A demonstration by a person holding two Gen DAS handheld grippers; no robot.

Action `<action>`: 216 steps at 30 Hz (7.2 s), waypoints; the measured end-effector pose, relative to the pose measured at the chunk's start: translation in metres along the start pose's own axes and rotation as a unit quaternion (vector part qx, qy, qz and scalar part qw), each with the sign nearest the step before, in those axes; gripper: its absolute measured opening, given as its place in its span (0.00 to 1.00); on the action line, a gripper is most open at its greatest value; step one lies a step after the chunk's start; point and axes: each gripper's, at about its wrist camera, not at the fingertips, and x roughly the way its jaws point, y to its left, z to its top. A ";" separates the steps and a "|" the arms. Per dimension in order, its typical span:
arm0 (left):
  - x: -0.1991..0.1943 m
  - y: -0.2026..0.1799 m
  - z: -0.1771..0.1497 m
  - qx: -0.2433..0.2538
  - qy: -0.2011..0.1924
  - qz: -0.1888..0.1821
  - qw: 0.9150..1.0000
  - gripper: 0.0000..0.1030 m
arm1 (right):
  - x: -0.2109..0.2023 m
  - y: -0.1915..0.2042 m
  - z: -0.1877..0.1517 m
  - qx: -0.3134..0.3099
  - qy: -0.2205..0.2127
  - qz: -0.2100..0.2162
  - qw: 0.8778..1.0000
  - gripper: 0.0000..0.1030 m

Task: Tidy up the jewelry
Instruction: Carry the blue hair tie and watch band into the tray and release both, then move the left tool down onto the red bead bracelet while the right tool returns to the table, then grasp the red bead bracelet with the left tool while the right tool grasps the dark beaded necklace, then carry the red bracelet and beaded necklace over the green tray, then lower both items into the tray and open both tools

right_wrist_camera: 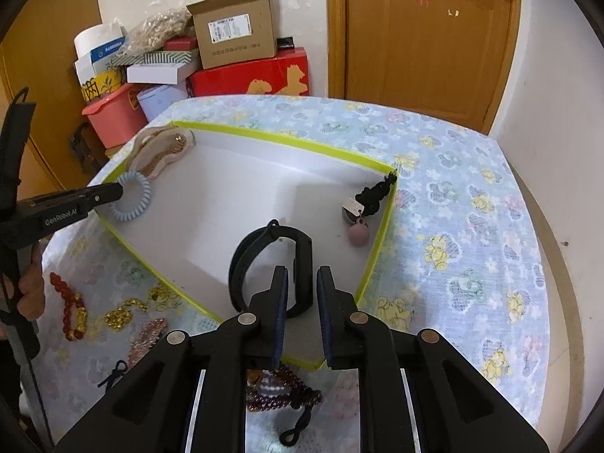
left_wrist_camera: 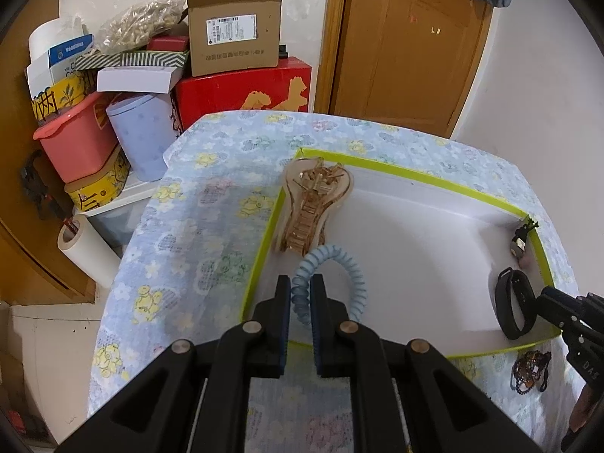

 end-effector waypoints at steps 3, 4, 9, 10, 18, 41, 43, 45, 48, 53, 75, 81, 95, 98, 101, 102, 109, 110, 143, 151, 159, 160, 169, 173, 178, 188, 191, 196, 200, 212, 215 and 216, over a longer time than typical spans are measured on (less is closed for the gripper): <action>-0.009 0.002 -0.003 0.000 -0.006 -0.005 1.000 0.12 | -0.011 0.001 -0.003 0.004 -0.009 0.007 1.000 0.18; -0.013 0.003 -0.005 0.001 -0.009 -0.007 1.000 0.14 | -0.015 0.001 -0.004 0.005 -0.012 0.009 1.000 0.20; -0.032 0.006 -0.013 0.001 -0.016 -0.017 1.000 0.23 | -0.039 0.003 -0.017 0.015 -0.030 0.021 0.999 0.23; -0.037 0.007 -0.016 0.001 -0.017 -0.019 1.000 0.24 | -0.044 0.004 -0.019 0.016 -0.033 0.022 0.999 0.23; -0.077 0.011 -0.049 0.001 -0.030 -0.028 0.999 0.24 | -0.082 0.015 -0.045 0.019 -0.050 0.040 0.998 0.24; -0.143 0.015 -0.128 0.001 -0.040 -0.052 0.998 0.24 | -0.130 0.026 -0.118 0.040 -0.039 0.068 0.996 0.24; -0.141 0.014 -0.129 0.000 -0.036 -0.053 0.998 0.24 | -0.130 0.028 -0.119 0.038 -0.037 0.070 0.996 0.24; -0.138 0.013 -0.130 -0.001 -0.033 -0.053 0.998 0.24 | -0.129 0.030 -0.119 0.034 -0.038 0.073 0.996 0.24; -0.134 0.013 -0.131 -0.002 -0.029 -0.054 0.998 0.25 | -0.127 0.031 -0.118 0.033 -0.037 0.074 0.996 0.27; -0.125 0.014 -0.130 -0.005 -0.025 -0.060 0.998 0.31 | -0.122 0.028 -0.117 0.038 -0.034 0.073 0.996 0.36; -0.063 0.013 -0.100 -0.036 0.001 -0.065 0.997 0.33 | -0.079 0.016 -0.098 0.051 -0.014 0.062 0.997 0.36; -0.053 0.002 -0.092 -0.019 0.000 -0.071 0.997 0.33 | -0.064 0.010 -0.089 0.056 -0.013 0.057 0.997 0.36; -0.044 -0.004 -0.086 0.009 -0.005 -0.053 0.999 0.16 | -0.026 -0.012 -0.066 0.068 -0.012 0.053 0.996 0.36; -0.044 -0.005 -0.085 0.012 -0.006 -0.052 0.999 0.15 | -0.021 -0.015 -0.061 0.072 -0.009 0.064 0.995 0.36; -0.044 -0.005 -0.084 0.016 -0.008 -0.053 0.998 0.10 | -0.020 -0.014 -0.062 0.067 -0.009 0.069 0.995 0.35; -0.045 -0.005 -0.084 0.017 -0.008 -0.052 0.998 0.10 | -0.020 -0.013 -0.063 0.063 -0.008 0.069 0.996 0.28; -0.047 -0.009 -0.086 0.028 -0.008 -0.053 0.998 0.10 | -0.027 -0.009 -0.070 0.051 -0.008 0.069 0.996 0.19; -0.048 -0.009 -0.087 0.030 -0.008 -0.054 0.998 0.10 | -0.029 -0.008 -0.071 0.048 -0.009 0.069 0.996 0.19; -0.118 -0.023 -0.084 0.046 -0.053 -0.110 0.991 0.10 | -0.116 0.020 -0.055 0.005 -0.095 0.078 0.992 0.18; -0.108 -0.034 -0.057 0.064 -0.061 -0.115 0.989 0.10 | -0.103 0.015 -0.031 0.006 -0.099 0.080 0.992 0.18; -0.083 -0.041 -0.021 0.073 -0.064 -0.114 0.989 0.10 | -0.074 0.006 -0.002 0.004 -0.095 0.071 0.993 0.18; -0.079 -0.042 -0.016 0.075 -0.064 -0.113 0.989 0.10 | -0.070 0.004 0.002 0.004 -0.094 0.070 0.993 0.18; -0.038 -0.048 0.020 0.083 -0.059 -0.108 0.989 0.10 | -0.025 -0.012 0.040 0.007 -0.086 0.053 0.995 0.18; -0.012 -0.048 0.033 0.083 -0.047 -0.098 0.991 0.10 | -0.003 -0.019 0.054 0.009 -0.080 0.049 0.996 0.18; 0.017 -0.045 0.042 0.073 -0.032 -0.086 0.993 0.10 | 0.029 -0.028 0.061 0.014 -0.057 0.044 0.997 0.18; 0.051 -0.042 0.040 0.070 -0.009 -0.074 0.995 0.10 | 0.060 -0.033 0.056 0.016 -0.021 0.040 0.999 0.20; 0.052 -0.042 0.040 0.069 -0.012 -0.071 0.995 0.10 | 0.060 -0.034 0.056 0.015 -0.020 0.039 0.999 0.23; 0.050 -0.040 0.040 0.069 -0.015 -0.069 0.995 0.16 | 0.051 -0.032 0.054 0.013 -0.024 0.034 0.999 0.28; 0.038 -0.036 0.037 0.062 -0.023 -0.078 0.995 0.27 | 0.037 -0.030 0.052 0.014 -0.036 0.040 0.998 0.37; -0.030 -0.032 0.008 0.061 -0.055 -0.089 0.993 0.27 | -0.022 -0.016 0.018 0.022 -0.056 0.055 0.997 0.37; -0.049 -0.034 -0.007 0.065 -0.059 -0.092 0.992 0.27 | -0.040 -0.010 0.003 0.022 -0.059 0.058 0.996 0.37; -0.055 -0.034 -0.012 0.065 -0.060 -0.092 0.992 0.27 | -0.047 -0.008 -0.003 0.022 -0.061 0.057 0.996 0.37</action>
